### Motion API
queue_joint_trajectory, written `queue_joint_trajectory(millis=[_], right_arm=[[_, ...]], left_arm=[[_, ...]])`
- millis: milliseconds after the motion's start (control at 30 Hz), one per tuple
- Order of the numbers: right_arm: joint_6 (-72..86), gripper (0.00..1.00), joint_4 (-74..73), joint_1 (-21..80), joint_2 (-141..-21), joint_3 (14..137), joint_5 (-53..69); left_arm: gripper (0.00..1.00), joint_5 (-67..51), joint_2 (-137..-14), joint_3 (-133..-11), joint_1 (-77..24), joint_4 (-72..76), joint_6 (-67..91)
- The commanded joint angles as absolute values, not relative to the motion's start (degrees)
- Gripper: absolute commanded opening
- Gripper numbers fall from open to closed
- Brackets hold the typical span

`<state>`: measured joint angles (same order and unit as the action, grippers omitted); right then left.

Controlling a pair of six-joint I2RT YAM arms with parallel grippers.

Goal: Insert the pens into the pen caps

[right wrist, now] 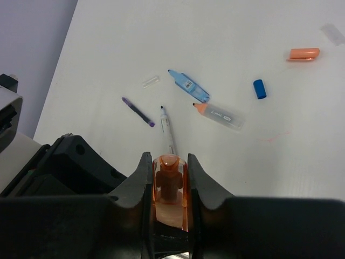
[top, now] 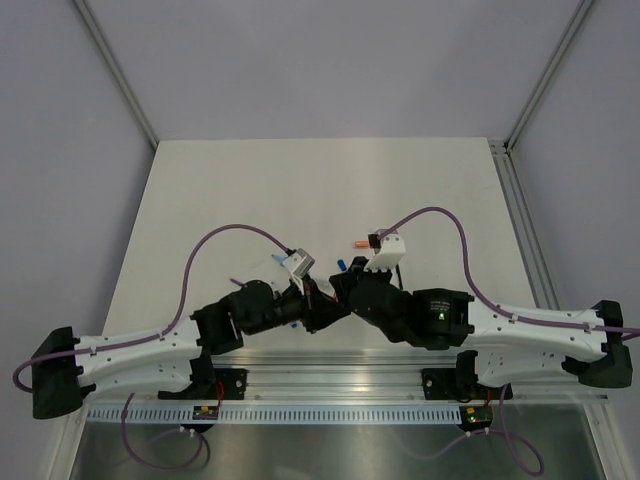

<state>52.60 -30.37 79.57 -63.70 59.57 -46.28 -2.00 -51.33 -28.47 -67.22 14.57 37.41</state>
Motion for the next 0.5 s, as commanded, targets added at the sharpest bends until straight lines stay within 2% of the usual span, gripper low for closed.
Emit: queue_joint_trajectory(millis=[0, 167, 267, 467], right_arm=[[53.8, 0.14, -30.9, 79.4, -64.9, 60.7, -45.3], [60.5, 0.00, -28.4, 80.4, -64.5, 53.6, -43.3], [66.1, 0.00, -27.6, 84.5, -66.9, 50.8, -43.3], [70.7, 0.00, -24.4, 87.8, -76.4, 50.9, -39.0]], left_arm=[[0.00, -0.4, -50.4, -31.4, -68.2, 24.4, 36.6], [0.00, 4.9, -47.5, -34.2, -68.1, 20.9, 34.2], [0.00, 9.0, -46.7, -37.2, -67.6, 18.5, 30.7], [0.00, 4.3, -46.5, -44.0, -61.3, 16.2, 28.6]])
